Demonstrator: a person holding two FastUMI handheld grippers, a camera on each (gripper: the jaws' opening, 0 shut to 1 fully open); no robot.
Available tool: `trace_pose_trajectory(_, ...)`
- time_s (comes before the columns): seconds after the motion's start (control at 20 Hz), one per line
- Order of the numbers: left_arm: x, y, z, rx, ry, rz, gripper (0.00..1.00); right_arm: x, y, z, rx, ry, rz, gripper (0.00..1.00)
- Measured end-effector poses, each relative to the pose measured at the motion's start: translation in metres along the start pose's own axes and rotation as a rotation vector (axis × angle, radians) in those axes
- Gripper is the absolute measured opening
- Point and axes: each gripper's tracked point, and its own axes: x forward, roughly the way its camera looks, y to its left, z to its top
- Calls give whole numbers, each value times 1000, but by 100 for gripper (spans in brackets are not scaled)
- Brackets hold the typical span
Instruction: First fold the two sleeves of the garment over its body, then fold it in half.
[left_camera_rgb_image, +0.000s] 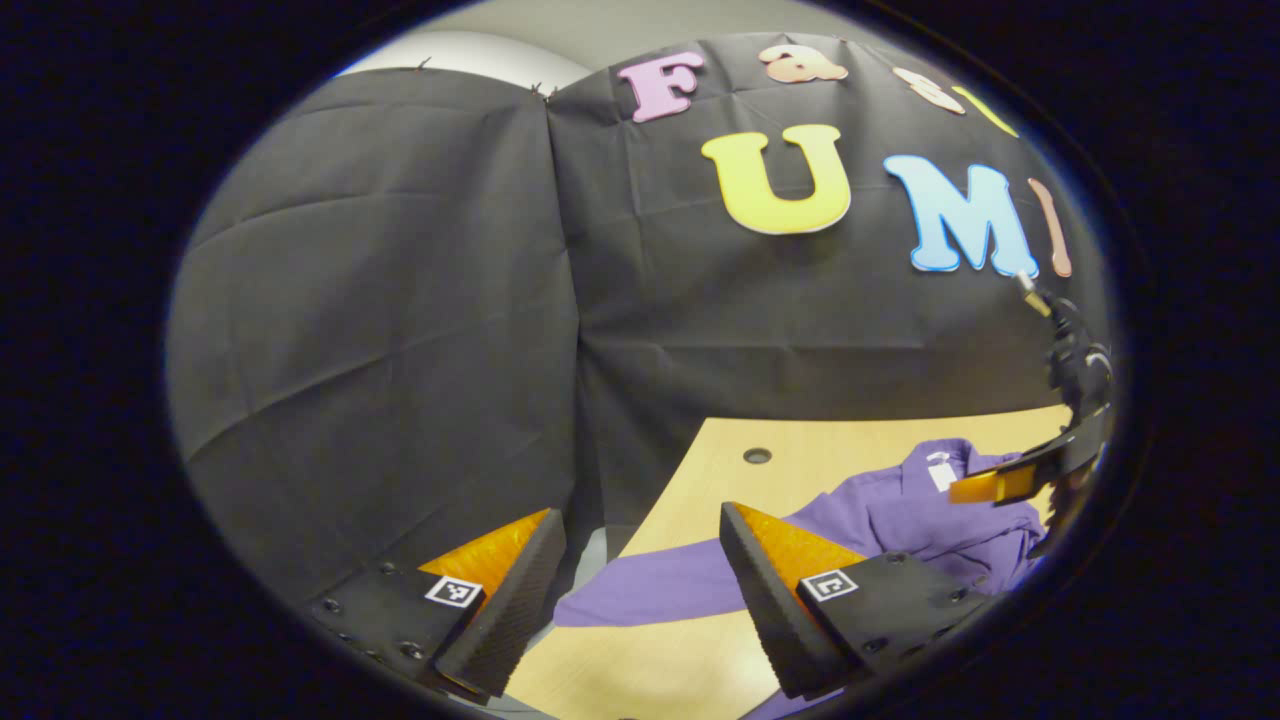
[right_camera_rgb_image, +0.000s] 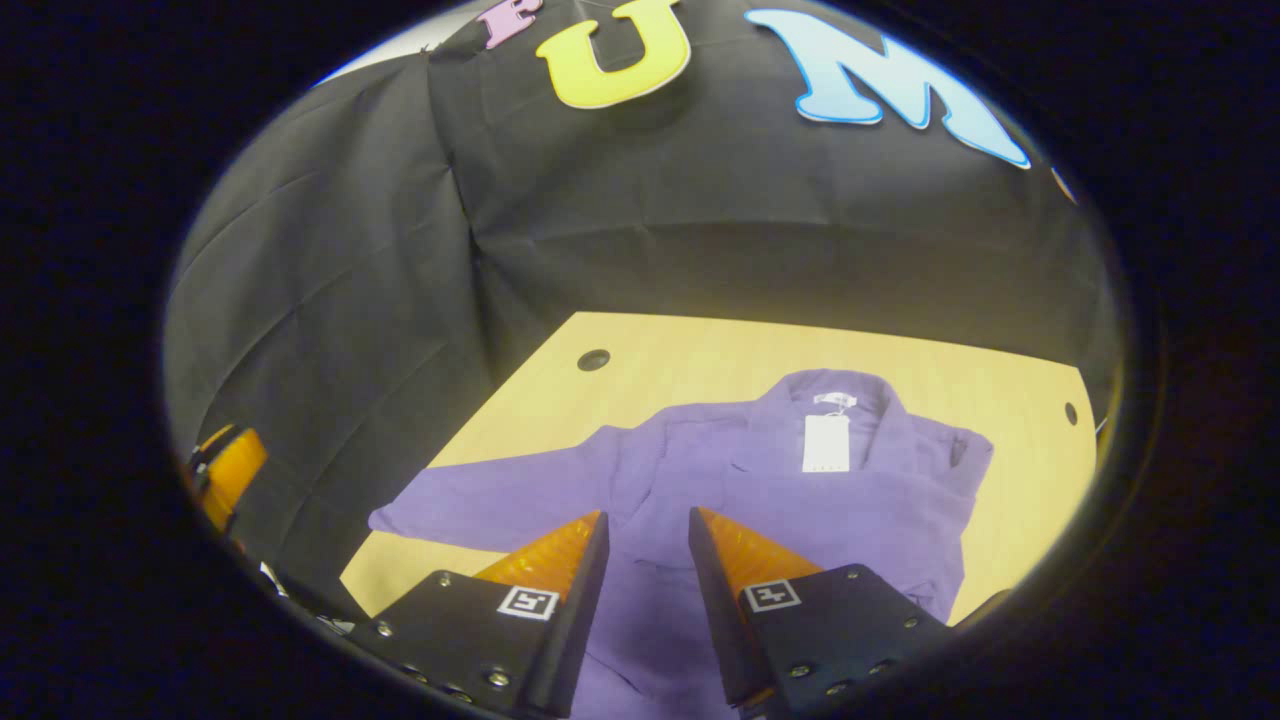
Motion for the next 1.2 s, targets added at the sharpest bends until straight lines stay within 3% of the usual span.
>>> trace_pose_trajectory(0.55, 109, 27, -149, -42, 297, 9, 100, -70, -30, 10, 108, -83, -115, 53)
trace_pose_trajectory(0.75, 137, 38, -194, -85, 395, 54, 100, -88, -30, 13, 120, -105, -135, 53)
trace_pose_trajectory(1.05, 149, 41, -244, -128, 513, 90, 100, -102, -37, 16, 130, -122, -169, 53)
trace_pose_trajectory(1.2, 149, 39, -245, -153, 503, 84, 100, -102, -42, 16, 139, -121, -179, 53)
